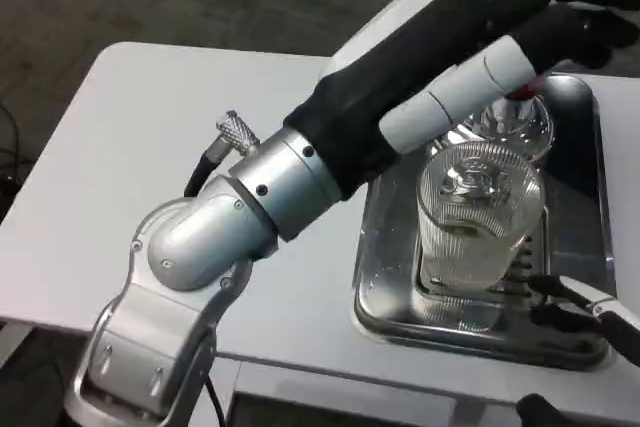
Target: Grasp the cup under the faucet to collect the drink, then remove the cup.
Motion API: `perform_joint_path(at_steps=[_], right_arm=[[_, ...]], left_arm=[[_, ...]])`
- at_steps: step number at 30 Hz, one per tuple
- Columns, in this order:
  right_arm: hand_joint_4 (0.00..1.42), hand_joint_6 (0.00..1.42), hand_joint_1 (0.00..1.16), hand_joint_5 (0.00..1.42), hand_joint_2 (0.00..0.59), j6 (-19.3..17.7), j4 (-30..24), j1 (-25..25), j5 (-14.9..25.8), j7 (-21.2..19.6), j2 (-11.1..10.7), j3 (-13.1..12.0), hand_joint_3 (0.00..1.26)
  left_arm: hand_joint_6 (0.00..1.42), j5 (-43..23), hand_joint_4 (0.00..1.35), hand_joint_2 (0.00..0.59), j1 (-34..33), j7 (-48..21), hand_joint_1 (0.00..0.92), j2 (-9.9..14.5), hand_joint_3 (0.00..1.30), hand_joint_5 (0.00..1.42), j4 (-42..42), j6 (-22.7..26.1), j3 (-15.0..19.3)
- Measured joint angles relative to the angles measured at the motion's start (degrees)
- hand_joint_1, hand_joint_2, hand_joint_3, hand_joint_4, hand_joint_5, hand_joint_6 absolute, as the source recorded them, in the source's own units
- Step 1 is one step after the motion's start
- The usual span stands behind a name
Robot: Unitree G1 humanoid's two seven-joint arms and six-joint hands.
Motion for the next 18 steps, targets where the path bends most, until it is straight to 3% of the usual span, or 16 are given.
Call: perform_joint_path(at_steps=[13,18], right_arm=[[0.29,0.21,0.54,0.27,0.33,-0.32,0.29,0.82,1.2,0.0,-0.03,-0.84,0.19],[0.29,0.21,0.54,0.27,0.329,-0.69,0.28,0.97,1.76,0.0,-0.08,-1.31,0.19]], left_arm=[[0.21,5.28,0.36,0.02,-0.07,-0.02,0.0,2.72,0.34,0.35,-4.75,1.54,-2.06],[0.21,5.23,0.37,0.023,0.02,0.0,0.0,2.43,0.34,0.35,-5.48,2.96,-1.54]])
